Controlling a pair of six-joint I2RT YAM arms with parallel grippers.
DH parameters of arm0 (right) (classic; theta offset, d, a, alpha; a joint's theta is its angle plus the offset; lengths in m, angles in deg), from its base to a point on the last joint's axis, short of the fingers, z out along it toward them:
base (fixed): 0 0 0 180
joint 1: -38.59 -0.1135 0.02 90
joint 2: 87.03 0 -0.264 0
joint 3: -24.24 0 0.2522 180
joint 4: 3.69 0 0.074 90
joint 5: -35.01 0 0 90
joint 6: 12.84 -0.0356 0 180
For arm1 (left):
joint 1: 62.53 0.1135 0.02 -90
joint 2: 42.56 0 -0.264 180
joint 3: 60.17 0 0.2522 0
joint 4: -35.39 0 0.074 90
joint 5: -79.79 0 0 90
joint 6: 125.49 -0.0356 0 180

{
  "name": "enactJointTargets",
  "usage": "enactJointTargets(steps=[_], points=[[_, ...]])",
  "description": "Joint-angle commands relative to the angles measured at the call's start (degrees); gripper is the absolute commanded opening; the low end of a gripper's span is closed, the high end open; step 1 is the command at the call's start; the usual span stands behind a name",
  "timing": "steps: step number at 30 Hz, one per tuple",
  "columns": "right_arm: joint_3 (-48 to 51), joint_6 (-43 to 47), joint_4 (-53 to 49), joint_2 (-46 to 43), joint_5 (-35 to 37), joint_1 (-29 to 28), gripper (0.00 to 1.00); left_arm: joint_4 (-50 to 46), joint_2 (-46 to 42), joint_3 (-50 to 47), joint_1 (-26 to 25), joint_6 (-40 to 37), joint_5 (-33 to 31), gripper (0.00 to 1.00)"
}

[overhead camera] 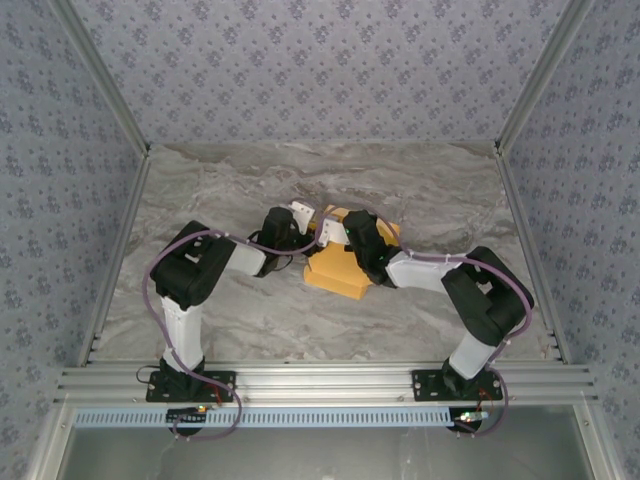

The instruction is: Fold the paper box

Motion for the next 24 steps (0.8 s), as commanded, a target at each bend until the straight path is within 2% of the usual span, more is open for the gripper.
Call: enactJointTargets(steps=[1, 8, 12, 16, 24], points=[[0.9, 1.4, 0.7, 0.5, 0.1, -0.2, 0.0, 3.1, -2.1, 0.6, 0.5, -1.9, 2.5, 0.53], [1.0, 1.3, 0.2, 0.3, -0.3, -0.3, 0.0, 3.9, -1.8, 1.1, 0.9, -0.6, 4.8, 0.61], [1.0, 1.1, -0.1, 0.1, -0.5, -0.3, 0.0, 2.8, -2.5, 2.5, 1.0, -0.3, 4.7, 0.62], [1.0, 0.4, -0.6, -0.7, -1.0, -0.4, 0.0, -1.6, -1.6, 6.2, 1.0, 0.8, 2.7, 0.55], [0.8, -1.4, -2.0, -1.8, -2.2, -0.4, 0.0, 0.7, 0.0, 6.6, 0.9, 4.7, -0.9, 0.43]])
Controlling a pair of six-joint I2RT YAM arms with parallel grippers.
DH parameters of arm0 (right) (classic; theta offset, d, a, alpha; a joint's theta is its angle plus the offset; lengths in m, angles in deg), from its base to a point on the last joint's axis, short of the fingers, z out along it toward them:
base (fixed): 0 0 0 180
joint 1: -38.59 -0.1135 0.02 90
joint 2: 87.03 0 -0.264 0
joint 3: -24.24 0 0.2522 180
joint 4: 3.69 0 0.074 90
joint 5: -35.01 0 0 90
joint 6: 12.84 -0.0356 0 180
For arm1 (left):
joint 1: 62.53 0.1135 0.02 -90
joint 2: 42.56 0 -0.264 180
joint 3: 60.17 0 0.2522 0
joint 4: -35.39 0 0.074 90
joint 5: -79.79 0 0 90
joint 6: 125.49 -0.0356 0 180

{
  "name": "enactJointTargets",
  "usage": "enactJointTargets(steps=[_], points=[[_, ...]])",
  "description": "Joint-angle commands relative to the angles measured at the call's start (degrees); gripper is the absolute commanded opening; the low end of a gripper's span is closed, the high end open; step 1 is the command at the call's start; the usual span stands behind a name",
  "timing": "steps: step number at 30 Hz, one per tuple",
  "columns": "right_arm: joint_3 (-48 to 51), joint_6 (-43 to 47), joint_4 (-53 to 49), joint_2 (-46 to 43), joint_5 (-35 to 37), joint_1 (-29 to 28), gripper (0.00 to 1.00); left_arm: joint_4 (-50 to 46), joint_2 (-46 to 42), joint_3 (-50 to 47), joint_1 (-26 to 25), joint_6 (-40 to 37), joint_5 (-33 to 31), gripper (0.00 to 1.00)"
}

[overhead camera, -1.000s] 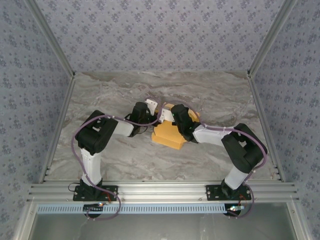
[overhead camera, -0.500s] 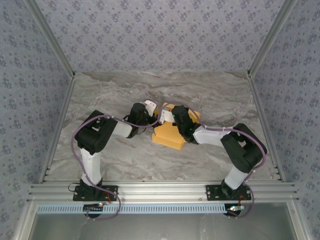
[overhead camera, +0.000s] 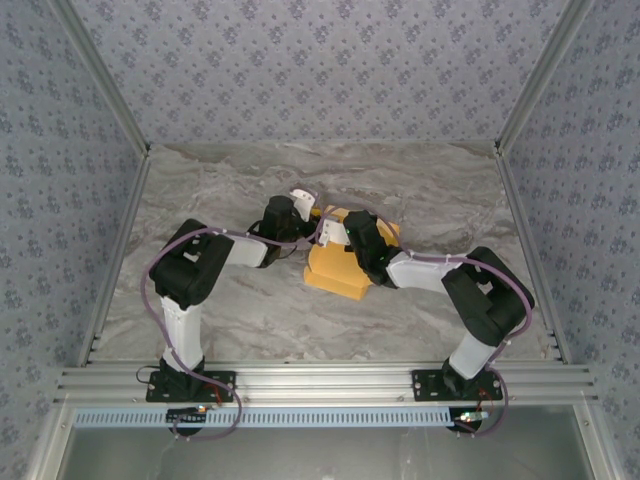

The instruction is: Fold the paper box

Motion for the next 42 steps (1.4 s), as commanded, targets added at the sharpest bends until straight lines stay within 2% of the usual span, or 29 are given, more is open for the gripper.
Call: enactJointTargets(steps=[1, 12, 22, 33, 42], points=[[0.5, -1.3, -2.2, -1.7, -1.4, -0.3, 0.0, 0.9, 0.2, 1.4, 0.1, 2.1, -2.6, 0.42], [-0.2, -2.2, -3.7, -2.7, -1.6, 0.0, 0.0, -4.0, -0.2, 0.7, -2.1, 0.0, -11.3, 0.36], [-0.5, -3.2, -4.6, -2.7, -1.7, 0.1, 0.0, -4.0, -0.4, -0.5, -2.7, 0.3, -17.9, 0.3], [-0.8, -3.7, -5.3, -2.8, -1.9, -0.2, 0.0, -6.6, -0.5, -0.3, -3.5, 7.0, -29.9, 0.21], [-1.2, -4.1, -5.8, -2.7, -1.7, 0.0, 0.0, -9.5, -0.5, 1.2, -6.8, 4.0, -39.2, 0.15]])
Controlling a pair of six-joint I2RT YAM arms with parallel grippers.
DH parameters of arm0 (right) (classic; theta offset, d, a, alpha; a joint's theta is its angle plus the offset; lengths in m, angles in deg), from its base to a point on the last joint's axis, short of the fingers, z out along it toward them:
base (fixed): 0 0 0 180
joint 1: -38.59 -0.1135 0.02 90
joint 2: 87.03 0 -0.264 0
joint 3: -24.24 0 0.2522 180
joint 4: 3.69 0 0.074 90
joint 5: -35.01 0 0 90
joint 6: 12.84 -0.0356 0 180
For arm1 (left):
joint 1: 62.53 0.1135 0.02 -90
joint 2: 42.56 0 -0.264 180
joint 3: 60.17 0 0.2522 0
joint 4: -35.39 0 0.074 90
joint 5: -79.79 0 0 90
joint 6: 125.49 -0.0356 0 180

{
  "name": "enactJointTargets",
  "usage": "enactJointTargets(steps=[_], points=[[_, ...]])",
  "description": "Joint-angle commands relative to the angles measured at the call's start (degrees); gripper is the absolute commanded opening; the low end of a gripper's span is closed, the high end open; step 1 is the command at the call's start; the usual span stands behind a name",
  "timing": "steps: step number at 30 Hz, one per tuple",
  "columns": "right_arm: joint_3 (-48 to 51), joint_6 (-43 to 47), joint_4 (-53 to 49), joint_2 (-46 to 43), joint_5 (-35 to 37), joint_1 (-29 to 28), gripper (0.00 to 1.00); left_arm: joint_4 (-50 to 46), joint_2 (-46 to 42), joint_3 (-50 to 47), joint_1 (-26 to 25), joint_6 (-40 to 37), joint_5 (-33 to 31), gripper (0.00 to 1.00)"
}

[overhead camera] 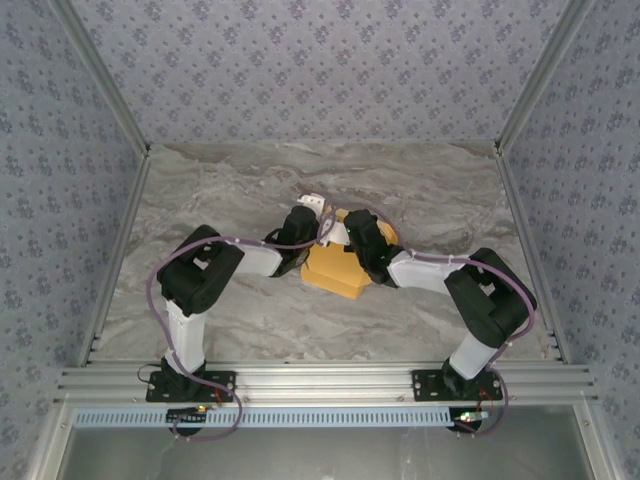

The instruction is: Fold the paper box

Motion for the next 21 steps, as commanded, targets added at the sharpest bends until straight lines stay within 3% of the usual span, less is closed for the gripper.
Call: enactJointTargets(steps=[1, 10, 13, 18, 21], points=[[-0.7, -2.0, -3.5, -1.8, 0.5, -0.2, 0.0, -6.0, -0.3, 0.2, 1.3, -0.1, -13.4, 0.15], [-0.7, -2.5, -3.7, -1.7, 0.7, -0.2, 0.0, -7.1, 0.2, 0.9, 0.9, 0.4, -15.3, 0.1], [-0.7, -2.5, -3.8, -1.6, 0.9, -0.1, 0.0, -4.5, -0.2, -0.3, 1.1, 0.3, -13.0, 0.11], [-0.9, -2.6, -4.0, -1.6, 1.0, 0.1, 0.0, -1.9, -0.6, -1.2, 2.4, -0.2, -5.4, 0.16], [-0.9, -2.6, -4.1, -1.7, 1.0, 0.2, 0.0, -1.5, -1.1, -1.6, 2.8, -1.1, -3.2, 0.25]])
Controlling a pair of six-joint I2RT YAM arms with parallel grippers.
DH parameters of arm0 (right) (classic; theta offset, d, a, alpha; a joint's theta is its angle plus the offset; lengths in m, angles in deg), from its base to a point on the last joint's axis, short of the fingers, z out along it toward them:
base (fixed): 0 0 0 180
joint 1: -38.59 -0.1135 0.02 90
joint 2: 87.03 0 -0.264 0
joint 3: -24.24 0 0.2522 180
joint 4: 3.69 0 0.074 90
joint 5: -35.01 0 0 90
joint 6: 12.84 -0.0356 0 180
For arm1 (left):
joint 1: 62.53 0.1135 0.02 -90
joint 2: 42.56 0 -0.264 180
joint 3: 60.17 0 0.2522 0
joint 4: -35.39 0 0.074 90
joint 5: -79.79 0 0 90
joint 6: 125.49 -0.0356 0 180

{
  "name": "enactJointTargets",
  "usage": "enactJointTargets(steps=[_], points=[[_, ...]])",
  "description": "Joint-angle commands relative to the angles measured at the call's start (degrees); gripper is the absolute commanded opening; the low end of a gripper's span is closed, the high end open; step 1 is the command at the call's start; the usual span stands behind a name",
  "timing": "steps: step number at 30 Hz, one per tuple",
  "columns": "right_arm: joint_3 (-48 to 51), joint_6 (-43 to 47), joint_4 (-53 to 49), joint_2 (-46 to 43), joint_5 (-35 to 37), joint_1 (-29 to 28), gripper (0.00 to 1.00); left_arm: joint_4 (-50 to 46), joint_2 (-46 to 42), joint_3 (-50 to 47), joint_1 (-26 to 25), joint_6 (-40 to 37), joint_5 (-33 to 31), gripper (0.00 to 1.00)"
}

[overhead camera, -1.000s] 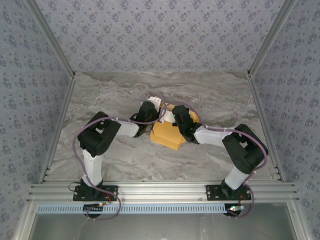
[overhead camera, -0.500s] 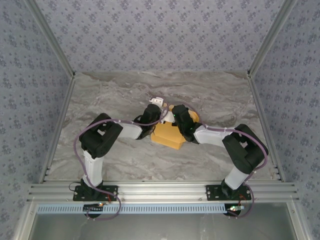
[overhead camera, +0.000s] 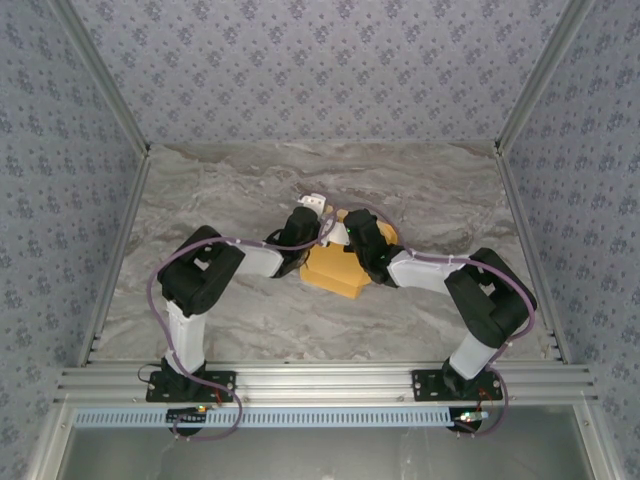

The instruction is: Fold the paper box

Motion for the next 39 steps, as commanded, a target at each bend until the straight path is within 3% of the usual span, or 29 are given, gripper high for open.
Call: enactJointTargets(steps=[1, 12, 20, 39], points=[[-0.7, -2.0, -3.7, -1.6, 1.4, 0.2, 0.0, -1.3, -1.2, -1.8, 2.8, -0.5, -1.3, 0.28], [-0.9, -2.1, -3.9, -1.5, 1.4, 0.3, 0.0, 0.0, -3.5, -4.5, 3.4, -2.2, 4.4, 0.46], [-1.0, -2.3, -4.4, -1.5, 1.5, 0.2, 0.0, 0.3, -3.0, -3.8, 3.9, -2.7, 5.9, 0.4], [-1.3, -2.3, -4.6, -1.4, 1.4, 0.4, 0.0, 3.8, -6.4, -8.1, 4.4, -3.3, 14.2, 0.61]])
